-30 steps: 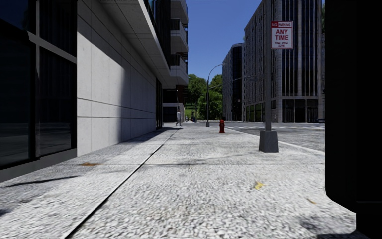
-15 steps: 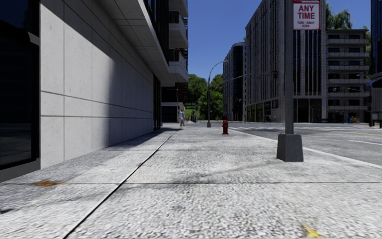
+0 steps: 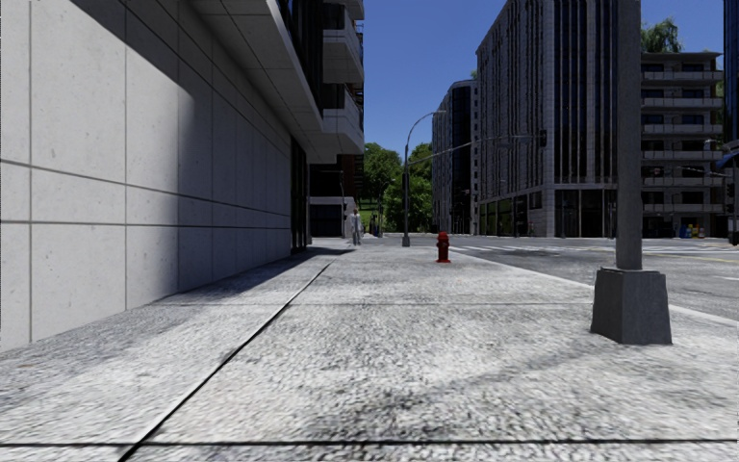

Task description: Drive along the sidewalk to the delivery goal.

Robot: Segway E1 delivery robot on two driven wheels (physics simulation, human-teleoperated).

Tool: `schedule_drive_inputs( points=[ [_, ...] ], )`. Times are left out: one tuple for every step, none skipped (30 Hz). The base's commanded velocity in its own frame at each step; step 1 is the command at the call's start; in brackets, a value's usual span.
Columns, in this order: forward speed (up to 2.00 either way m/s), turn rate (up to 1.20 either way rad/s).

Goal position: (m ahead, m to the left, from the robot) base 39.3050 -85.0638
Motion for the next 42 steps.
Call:
schedule_drive_inputs(
  points=[
    [2.0, 0.0],
    [2.0, 0.0],
    [2.0, 0.0],
    [2.0, 0.0],
    [2.0, 0.0],
    [2.0, 0.0],
    [2.0, 0.0],
    [2.0, 0.0],
    [2.0, 0.0],
    [2.0, 0.0],
    [2.0, 0.0],
    [2.0, 0.0],
    [2.0, 0.0],
    [2.0, 0.0],
    [2.0, 0.0],
    [2.0, 0.0],
    [2.0, 0.0],
    [2.0, 0.0],
    [2.0, 0.0],
    [2.0, 0.0],
    [2.0, 0.0],
    [2.0, 0.0],
    [2.0, 0.0],
    [2.0, 0.0],
    [2.0, 0.0],
    [2.0, 0.0],
    [2.0, 0.0],
    [2.0, 0.0],
    [2.0, 0.0],
    [2.0, 0.0],
    [2.0, 0.0],
    [2.0, 0.0],
    [2.0, 0.0],
    [2.0, 0.0],
    [2.0, 0.0],
    [2.0, 0.0],
    [2.0, 0.0],
    [2.0, 0.0],
    [2.0, 0.0],
    [2.0, 0.0],
    [2.0, 0.0],
    [2.0, -0.07]
  ],
)
